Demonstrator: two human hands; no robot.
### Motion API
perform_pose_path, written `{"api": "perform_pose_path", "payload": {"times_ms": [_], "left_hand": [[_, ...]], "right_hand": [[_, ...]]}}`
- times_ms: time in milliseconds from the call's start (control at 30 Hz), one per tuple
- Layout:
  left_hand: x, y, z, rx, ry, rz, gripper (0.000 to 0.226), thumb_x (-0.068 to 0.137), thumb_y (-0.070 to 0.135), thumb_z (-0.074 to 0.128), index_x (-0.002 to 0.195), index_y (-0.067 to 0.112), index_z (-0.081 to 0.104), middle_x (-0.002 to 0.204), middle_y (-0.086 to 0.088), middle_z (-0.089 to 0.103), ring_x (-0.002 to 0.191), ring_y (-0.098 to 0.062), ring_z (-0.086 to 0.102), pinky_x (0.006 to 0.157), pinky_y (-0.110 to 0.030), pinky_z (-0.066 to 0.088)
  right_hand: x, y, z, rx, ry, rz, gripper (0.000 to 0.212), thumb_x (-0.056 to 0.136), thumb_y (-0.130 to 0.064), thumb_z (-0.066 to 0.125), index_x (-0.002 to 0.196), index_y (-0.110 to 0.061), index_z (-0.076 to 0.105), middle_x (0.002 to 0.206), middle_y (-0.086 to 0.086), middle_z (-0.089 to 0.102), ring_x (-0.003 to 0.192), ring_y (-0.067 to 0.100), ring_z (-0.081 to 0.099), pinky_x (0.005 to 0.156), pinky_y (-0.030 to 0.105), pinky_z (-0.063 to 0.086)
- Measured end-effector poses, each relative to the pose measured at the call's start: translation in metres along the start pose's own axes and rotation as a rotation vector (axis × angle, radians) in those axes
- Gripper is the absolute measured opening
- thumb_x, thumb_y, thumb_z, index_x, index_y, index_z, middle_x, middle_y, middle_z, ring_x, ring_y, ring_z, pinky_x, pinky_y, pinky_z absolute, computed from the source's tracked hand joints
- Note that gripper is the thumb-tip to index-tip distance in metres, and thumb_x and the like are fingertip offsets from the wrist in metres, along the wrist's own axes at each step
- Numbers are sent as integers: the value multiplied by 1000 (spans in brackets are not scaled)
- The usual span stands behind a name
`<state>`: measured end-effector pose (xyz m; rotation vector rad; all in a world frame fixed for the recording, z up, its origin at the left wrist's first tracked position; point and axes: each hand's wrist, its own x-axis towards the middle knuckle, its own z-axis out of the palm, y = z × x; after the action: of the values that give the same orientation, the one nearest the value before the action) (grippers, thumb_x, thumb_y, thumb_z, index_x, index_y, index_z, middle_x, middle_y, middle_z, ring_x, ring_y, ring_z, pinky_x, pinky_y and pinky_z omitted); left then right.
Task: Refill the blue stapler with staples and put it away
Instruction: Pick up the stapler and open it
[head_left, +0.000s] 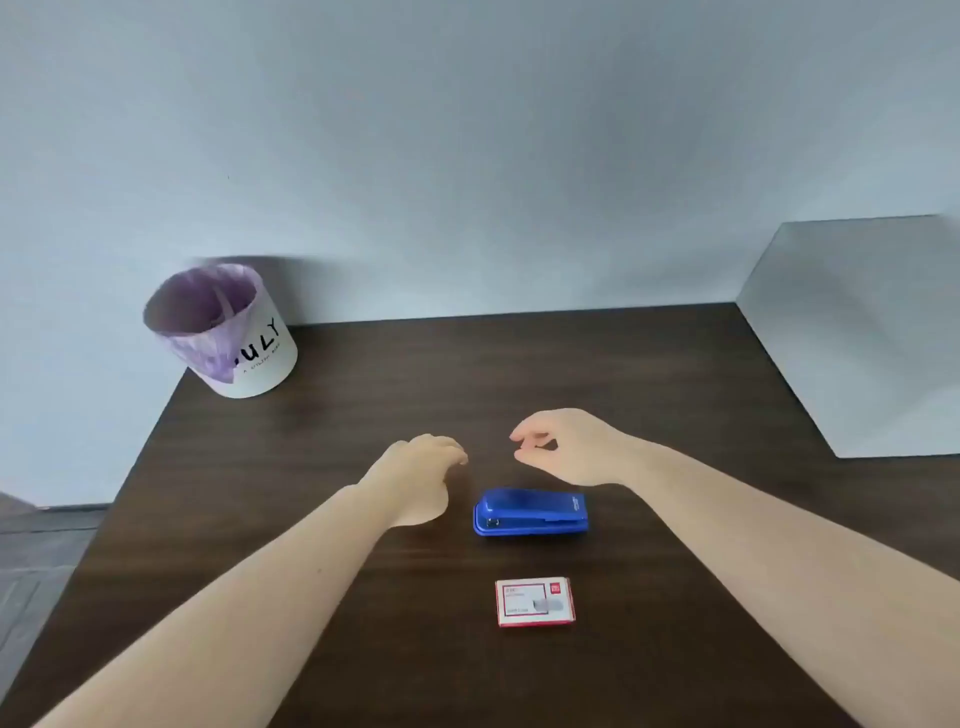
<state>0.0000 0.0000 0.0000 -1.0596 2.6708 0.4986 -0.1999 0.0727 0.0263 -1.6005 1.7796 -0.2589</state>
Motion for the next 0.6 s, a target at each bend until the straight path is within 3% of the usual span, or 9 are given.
{"api": "perform_pose_path", "payload": {"times_ms": [100, 267, 367, 433, 500, 600], "left_hand": [[3, -7, 23, -59, -98, -20, 64, 76, 4, 44, 136, 24, 38, 151, 8, 31, 139, -18, 27, 112, -38, 30], [14, -10, 54, -155, -6, 79, 75, 74, 23, 52, 142, 36, 23, 158, 10, 13, 145, -12, 7, 119, -35, 7], [22, -8, 65, -109, -67, 147, 78, 70, 37, 46, 142, 39, 18, 159, 11, -4, 144, -6, -12, 118, -36, -10], [26, -12, 69, -97, -83, 164, 76, 70, 50, 51, 140, 43, 22, 156, 17, -9, 142, -3, -17, 117, -36, -13], [25, -13, 78, -108, 28, 170, 74, 63, 70, 51, 132, 49, 34, 153, 23, 0, 142, -1, -11, 118, -35, -10], [21, -8, 88, -230, 295, 189, 56, 61, 71, 48, 110, 46, 57, 137, 32, 38, 139, -3, 26, 119, -38, 16]], "right_hand": [[3, 7, 17, -22, -22, -12, 44, 90, -42, 54, 129, -20, 54, 129, 0, 61, 118, 16, 56, 100, 30, 44], [7, 13, 45, -21, -15, -153, 53, 82, -49, 61, 128, -24, 53, 122, -3, 63, 105, 11, 59, 95, 29, 50], [9, 17, 65, -130, 30, -245, 46, 81, -42, 65, 123, -23, 56, 117, -5, 64, 98, 11, 58, 88, 28, 50], [10, 20, 74, -203, 140, -280, 38, 83, -41, 64, 115, -21, 58, 110, -4, 66, 94, 14, 59, 83, 30, 50], [10, 26, 86, -247, 276, -316, 35, 83, -43, 61, 111, -21, 59, 107, -5, 67, 94, 15, 60, 80, 30, 49], [10, 32, 93, -200, 428, -382, 28, 83, -41, 62, 105, -24, 61, 98, -10, 67, 88, 12, 58, 76, 29, 47]]}}
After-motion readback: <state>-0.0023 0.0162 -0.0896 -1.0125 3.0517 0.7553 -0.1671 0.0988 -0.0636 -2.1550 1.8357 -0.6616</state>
